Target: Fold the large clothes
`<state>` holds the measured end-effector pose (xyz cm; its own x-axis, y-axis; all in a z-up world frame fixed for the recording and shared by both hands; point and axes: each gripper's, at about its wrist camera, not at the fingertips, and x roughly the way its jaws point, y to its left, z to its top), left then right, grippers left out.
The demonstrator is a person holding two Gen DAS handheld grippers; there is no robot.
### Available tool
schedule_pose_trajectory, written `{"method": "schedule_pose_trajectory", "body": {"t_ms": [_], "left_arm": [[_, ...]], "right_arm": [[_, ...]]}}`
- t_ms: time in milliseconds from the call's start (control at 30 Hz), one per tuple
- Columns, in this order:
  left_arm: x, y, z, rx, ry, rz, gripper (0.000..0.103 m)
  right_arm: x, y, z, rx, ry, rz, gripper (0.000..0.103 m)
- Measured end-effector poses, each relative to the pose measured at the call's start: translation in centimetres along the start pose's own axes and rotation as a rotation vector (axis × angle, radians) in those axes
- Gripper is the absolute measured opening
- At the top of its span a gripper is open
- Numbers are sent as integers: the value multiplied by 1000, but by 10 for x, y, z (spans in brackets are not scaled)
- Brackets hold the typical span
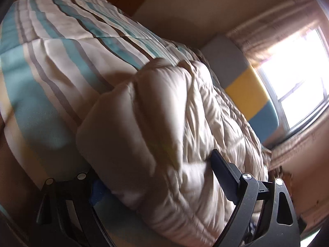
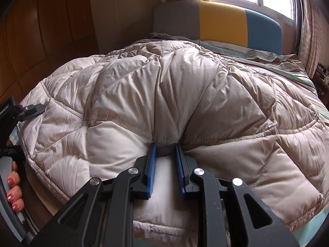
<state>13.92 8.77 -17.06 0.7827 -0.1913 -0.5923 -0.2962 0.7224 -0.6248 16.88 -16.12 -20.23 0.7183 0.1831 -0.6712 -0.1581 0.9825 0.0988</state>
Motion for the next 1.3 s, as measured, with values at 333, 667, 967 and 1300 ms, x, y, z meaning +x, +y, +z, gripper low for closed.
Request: {"method": "schedule_pose_trajectory", "body": {"t_ms": [333,667,967,1300], "left_arm": [[1,20,-2,-144,-34,-93,42],[-54,-79,-5,262,-232,-117,27],[-78,-136,-26,519,-297,-134,27],[-85,-182,-53,711,-331,-111,27]], "right_arm": [[-2,-2,-2,2,-6,1,18],[-6,-7,-2,40,-6,9,18],[-28,-23,1,102,-45,29,37],[-85,-84,-4,180,-148,-250,49]]}}
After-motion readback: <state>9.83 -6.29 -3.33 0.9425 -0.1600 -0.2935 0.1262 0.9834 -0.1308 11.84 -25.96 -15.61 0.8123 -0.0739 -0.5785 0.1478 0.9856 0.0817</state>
